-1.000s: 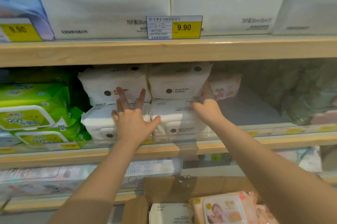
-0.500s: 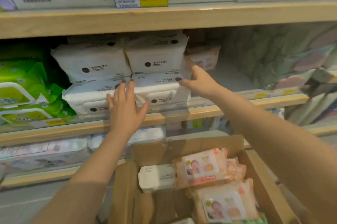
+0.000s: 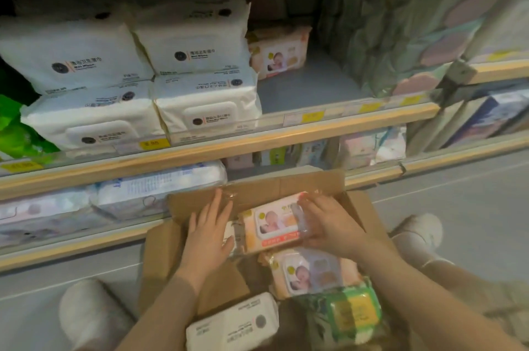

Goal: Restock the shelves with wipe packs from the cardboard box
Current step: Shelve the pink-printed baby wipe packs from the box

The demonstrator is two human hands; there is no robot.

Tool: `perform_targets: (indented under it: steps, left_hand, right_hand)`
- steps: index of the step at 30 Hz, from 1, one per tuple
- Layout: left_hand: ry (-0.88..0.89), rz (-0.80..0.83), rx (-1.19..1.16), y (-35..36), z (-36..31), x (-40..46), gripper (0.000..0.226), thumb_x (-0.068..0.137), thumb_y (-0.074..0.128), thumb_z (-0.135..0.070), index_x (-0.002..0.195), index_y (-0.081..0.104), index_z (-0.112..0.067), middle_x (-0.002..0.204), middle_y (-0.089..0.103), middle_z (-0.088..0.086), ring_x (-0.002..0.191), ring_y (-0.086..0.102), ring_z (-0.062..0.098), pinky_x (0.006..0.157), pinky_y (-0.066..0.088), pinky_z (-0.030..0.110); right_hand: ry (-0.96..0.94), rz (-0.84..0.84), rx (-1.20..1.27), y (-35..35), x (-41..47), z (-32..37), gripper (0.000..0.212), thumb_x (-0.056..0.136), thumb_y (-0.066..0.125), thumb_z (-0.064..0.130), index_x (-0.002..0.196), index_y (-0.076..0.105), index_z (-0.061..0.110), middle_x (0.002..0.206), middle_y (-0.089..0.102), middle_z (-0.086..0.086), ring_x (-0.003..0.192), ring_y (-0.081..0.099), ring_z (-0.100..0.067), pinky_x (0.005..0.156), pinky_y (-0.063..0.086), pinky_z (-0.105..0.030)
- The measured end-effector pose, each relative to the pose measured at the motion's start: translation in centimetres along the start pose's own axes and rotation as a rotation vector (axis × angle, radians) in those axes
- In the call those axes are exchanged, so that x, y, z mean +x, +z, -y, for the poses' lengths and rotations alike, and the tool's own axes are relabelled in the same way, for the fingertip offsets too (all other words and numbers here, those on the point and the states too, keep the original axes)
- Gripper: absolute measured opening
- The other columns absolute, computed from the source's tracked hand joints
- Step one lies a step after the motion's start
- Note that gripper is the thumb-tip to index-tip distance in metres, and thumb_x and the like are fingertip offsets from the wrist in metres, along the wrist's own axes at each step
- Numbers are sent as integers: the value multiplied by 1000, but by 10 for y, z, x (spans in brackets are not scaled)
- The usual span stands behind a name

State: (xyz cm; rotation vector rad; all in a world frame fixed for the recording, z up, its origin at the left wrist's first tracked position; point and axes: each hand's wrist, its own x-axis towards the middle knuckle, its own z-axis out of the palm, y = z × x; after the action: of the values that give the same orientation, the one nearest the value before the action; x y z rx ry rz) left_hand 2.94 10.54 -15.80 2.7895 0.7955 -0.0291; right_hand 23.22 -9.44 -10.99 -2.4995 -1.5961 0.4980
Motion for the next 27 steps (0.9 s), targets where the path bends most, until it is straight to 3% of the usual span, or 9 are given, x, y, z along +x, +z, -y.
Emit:
perform_targets:
  steps: [3,8,14,17,20,24,27]
  left_hand:
    - [-6,41,-4,12,2,-4,81,85,60,-33,149,11,-27,155,-18,-3,145,2,20,114,15,53]
    - [-5,54,12,15,11,-1,82,87,57,-32,150,4,-28,152,-24,-9,144,-2,15,114,9,50]
    - [3,92,-21,10,15,-1,81,89,54,-29,149,-1,-29,150,-29,-13,144,-5,11,116,8,47]
    - [26,73,-68,2,16,-4,79,90,52,-31,149,1,-29,151,-24,-15,144,-1,11,117,12,40]
    - [29,3,-145,-7,10,-6,72,91,51,-32,149,9,-28,156,-5,-13,143,9,11,114,20,33]
    - [73,-44,-204,-9,-14,-8,63,91,50,-32,147,22,-27,155,17,-8,140,21,13,110,31,35]
    - [165,-10,-249,-1,-46,-8,59,91,52,-33,145,28,-26,153,22,-5,138,26,15,109,33,36]
  right_hand:
    - [-46,35,-147,15,18,2,82,81,63,51,146,22,24,156,17,0,145,9,-20,117,-2,-39]
    - [11,56,-266,30,42,17,92,76,69,47,147,15,24,151,21,-3,140,16,-28,116,14,-47]
    - [0,66,-378,38,55,28,89,69,75,49,137,27,18,138,35,-5,124,32,-30,103,32,-47]
    - [-25,53,-352,25,53,31,82,68,73,55,130,34,19,126,42,-3,112,37,-25,96,35,-41]
    - [-32,2,-364,-5,33,31,77,71,68,60,127,36,17,122,43,-3,109,38,-25,91,33,-39]
    - [87,-133,-312,-39,-17,2,81,62,71,63,122,41,19,117,46,0,103,42,-23,86,37,-36]
    - [198,-238,-258,-48,-59,-34,86,53,74,67,120,45,20,113,51,1,101,48,-23,79,40,-35]
